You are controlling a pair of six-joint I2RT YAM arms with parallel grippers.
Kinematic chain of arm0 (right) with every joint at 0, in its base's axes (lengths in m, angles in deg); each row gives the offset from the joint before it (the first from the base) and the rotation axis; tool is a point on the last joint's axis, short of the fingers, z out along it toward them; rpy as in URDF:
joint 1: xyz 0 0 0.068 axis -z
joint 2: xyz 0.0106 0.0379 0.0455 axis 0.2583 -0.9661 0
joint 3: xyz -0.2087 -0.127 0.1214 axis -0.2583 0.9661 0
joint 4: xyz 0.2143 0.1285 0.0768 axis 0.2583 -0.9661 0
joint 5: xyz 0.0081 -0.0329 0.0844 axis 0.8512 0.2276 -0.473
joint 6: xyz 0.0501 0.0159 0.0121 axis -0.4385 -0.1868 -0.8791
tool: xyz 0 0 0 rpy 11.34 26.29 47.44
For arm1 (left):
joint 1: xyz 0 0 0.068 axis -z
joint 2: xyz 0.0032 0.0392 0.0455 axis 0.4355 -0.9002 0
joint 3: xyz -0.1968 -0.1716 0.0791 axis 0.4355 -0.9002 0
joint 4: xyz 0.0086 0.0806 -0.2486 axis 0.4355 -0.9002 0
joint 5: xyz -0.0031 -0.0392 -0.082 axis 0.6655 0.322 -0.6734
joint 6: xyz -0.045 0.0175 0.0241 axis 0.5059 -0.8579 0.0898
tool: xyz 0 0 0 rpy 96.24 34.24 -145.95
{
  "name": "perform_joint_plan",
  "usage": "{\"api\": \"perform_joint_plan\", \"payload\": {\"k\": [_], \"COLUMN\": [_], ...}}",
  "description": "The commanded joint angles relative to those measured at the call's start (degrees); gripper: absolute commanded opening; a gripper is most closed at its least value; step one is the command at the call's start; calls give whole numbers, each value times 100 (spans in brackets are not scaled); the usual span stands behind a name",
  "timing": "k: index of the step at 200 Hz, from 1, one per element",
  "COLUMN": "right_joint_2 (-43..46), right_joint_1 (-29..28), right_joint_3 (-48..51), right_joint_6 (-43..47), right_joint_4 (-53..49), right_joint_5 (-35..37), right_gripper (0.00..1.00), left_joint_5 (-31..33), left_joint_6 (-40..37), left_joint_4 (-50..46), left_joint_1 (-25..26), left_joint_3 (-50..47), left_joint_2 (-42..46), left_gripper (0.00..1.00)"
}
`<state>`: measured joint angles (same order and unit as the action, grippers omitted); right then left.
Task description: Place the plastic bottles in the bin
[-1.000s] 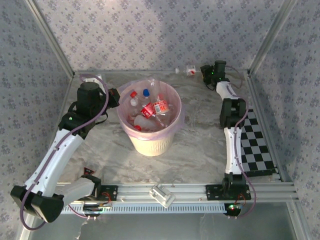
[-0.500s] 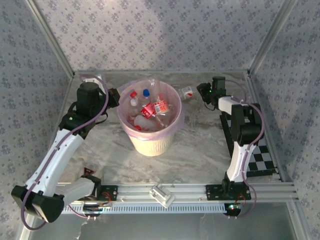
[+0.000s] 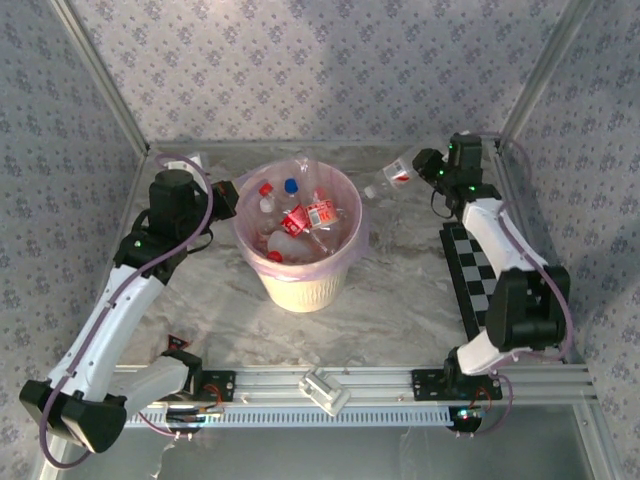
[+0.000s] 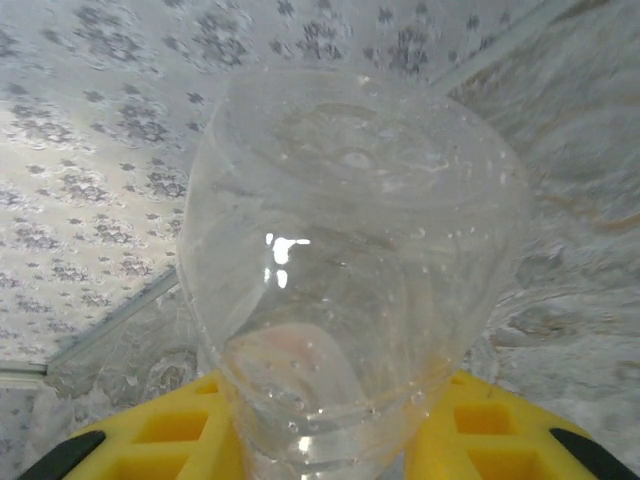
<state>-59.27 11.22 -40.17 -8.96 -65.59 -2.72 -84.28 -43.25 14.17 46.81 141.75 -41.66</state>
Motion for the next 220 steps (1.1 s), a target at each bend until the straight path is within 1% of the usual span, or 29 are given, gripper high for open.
{"api": "perform_joint_plan", "payload": {"k": [1,31,50,71,82,86,90,100,140,160,182,220], "right_joint_2": [718,1282,1470,1544,1540,1539,1532,1476,1002,663,298,-272], "right_joint_1": [45,0,-84,-339,-537,-615,-715,-957,-2077,-2528,-2940,-3405], "right_joint_3": [-629,-1462,-2051,-2720,-2997,-3099,-3188,-3394,-4127,-4441,-4669,-4931], "right_joint_6": [951,1570,1760,2110,2251,2284,2341,2478,2904,3030,3145,3305], "right_joint_4": [-788,-1489,-1926,-2481,-2753,-2856,-2938,-3158,-4221,-4721,-5084,-5514], "right_joint_5": [135,-404,-932,-1575,-1752,-1772,-1796,-1834,-2031,-2045,-1948,-1646], "right_gripper": [37,36,36,36,36,36,32,30,30,30,30,31], "left_joint_5": [-388,-498,-512,-534,-534,-538,-542,-555,-568,-536,-402,-84], "left_joint_6": [-73,-48,-29,-51,-77,-88,-95,-109,-126,-110,-91,-93], "left_joint_4": [81,142,253,312,321,325,319,334,343,304,293,148], "left_joint_1": [-34,48,136,233,271,281,290,315,431,458,465,450], "left_joint_3": [176,168,152,228,298,320,345,401,500,436,315,88], "left_joint_2": [-91,-212,-306,-449,-519,-542,-569,-616,-721,-638,-432,-42], "left_gripper": [0,0,0,0,0,0,0,0,0,0,0,7]}}
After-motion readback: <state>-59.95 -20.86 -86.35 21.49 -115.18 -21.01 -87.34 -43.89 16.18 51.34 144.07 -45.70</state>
